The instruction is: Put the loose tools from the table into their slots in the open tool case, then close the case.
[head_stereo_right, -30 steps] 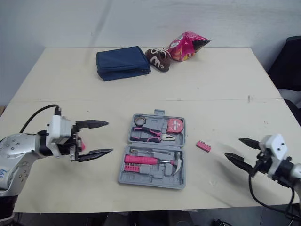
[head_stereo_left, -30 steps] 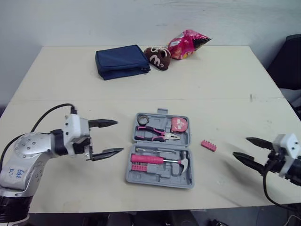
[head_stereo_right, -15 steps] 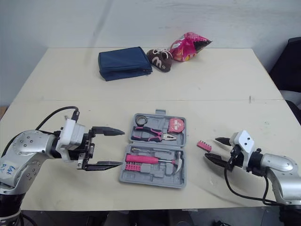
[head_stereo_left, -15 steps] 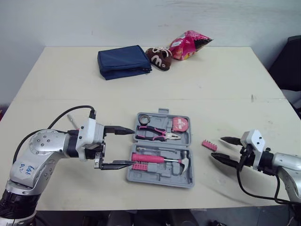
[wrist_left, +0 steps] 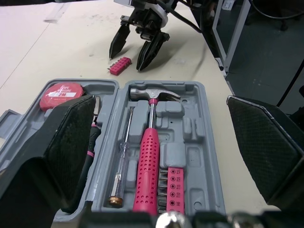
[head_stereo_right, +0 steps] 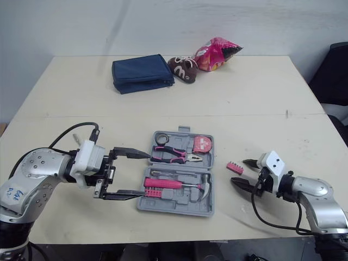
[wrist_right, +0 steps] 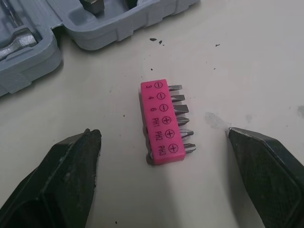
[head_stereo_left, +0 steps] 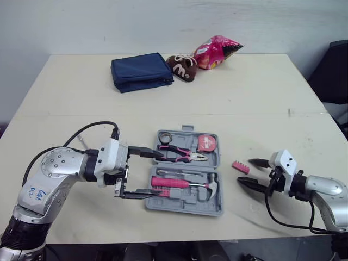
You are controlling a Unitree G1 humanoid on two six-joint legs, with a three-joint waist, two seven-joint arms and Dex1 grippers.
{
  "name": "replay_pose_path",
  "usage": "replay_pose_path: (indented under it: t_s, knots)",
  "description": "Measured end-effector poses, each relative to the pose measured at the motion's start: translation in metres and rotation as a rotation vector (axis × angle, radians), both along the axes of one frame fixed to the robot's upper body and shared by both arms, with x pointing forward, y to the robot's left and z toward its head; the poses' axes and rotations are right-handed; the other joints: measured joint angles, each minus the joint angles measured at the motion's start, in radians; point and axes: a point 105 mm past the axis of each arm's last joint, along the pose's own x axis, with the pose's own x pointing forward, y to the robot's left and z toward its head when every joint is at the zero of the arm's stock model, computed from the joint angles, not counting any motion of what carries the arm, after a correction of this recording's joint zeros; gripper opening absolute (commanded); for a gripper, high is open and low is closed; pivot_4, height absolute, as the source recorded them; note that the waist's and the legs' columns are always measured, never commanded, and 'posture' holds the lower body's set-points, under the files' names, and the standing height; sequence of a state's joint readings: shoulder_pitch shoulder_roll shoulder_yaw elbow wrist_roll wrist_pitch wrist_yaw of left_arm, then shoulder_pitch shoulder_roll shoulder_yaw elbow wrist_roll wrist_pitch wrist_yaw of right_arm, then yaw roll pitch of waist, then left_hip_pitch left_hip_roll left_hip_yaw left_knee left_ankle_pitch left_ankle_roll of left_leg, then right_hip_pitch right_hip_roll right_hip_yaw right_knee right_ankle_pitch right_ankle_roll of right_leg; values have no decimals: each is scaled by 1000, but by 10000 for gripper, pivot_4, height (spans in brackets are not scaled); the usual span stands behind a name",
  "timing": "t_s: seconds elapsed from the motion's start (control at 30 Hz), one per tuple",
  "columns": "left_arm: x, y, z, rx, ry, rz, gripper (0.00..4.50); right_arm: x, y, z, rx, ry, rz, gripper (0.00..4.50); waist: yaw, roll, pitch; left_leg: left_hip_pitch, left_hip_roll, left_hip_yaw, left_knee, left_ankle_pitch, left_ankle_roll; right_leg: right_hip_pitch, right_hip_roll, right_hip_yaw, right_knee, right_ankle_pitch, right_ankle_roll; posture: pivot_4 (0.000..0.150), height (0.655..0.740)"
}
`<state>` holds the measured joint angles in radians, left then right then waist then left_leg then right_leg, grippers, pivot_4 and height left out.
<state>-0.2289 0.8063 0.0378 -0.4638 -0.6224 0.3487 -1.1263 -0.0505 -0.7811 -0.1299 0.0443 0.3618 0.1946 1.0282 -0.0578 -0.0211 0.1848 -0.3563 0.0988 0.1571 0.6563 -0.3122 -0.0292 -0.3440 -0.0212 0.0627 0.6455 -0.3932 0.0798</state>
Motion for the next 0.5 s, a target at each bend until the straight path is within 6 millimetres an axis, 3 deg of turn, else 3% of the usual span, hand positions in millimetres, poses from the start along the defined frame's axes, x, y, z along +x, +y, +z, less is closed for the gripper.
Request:
replay_pose_path:
  t_s: [0.03, 0.23, 0.5]
  knots:
    - [0, 0, 0, 0, -1, 0, 45000, 1, 0, 0, 1, -1, -3, 37747, 1, 0, 0, 0, 0, 0, 0, 0, 0, 0, 0, 0, 0, 0, 0, 1500, 7400]
    - [0, 0, -1, 2, 7, 1, 45000, 1, 2, -2, 3, -17, 8, 8439, 1, 0, 0, 0, 0, 0, 0, 0, 0, 0, 0, 0, 0, 0, 0, 1500, 7400]
    - [-2, 0, 0, 1, -5, -25, 45000, 0, 1, 0, -13, -75, 36, 7402, 2, 0, 0, 0, 0, 0, 1, 0, 0, 0, 0, 0, 0, 0, 0, 1500, 7400]
